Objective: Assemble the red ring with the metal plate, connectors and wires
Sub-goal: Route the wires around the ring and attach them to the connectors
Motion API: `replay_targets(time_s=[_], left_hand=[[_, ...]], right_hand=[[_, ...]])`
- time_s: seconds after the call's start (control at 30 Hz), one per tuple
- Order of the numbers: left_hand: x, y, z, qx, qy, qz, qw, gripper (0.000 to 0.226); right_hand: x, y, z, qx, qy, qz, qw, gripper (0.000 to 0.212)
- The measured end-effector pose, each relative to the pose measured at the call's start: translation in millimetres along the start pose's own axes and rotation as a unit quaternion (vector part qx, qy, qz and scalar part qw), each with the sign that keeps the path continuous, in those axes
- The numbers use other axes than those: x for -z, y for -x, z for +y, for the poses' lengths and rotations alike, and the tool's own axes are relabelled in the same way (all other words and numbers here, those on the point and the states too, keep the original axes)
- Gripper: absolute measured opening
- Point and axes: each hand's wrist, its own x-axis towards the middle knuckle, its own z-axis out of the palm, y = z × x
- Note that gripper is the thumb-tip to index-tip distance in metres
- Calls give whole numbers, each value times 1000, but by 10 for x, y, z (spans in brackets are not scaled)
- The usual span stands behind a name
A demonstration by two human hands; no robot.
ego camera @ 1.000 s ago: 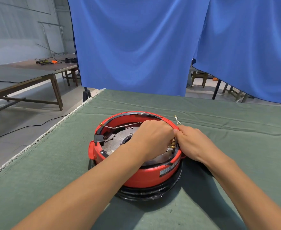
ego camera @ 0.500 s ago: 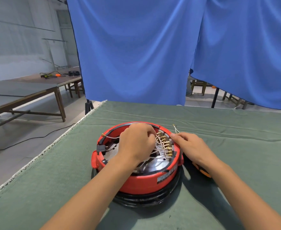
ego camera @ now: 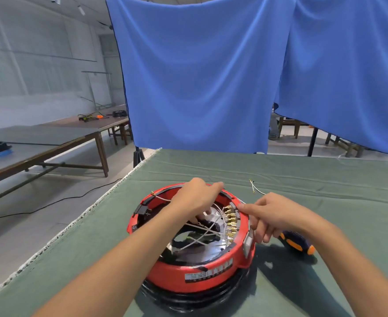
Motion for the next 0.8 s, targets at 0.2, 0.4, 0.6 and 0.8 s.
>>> replay_targets(time_s=[0.2, 0.4, 0.6, 0.8], left_hand=[[-317, -105, 200, 1, -116, 12, 993, 41], [-382, -24, 219, -97, -119, 26, 988, 42], [-69, 109, 55, -266, -136, -18, 954, 26], [-18, 287, -108, -286, -134, -136, 939, 12]], right_hand=[[-6, -12, 16, 13, -22, 8, 1000, 54], [125, -99, 131, 3, -161, 108, 981, 36], [114, -166, 130, 31, -171, 155, 973, 30], [-84, -187, 138, 26, -167, 179, 969, 29]])
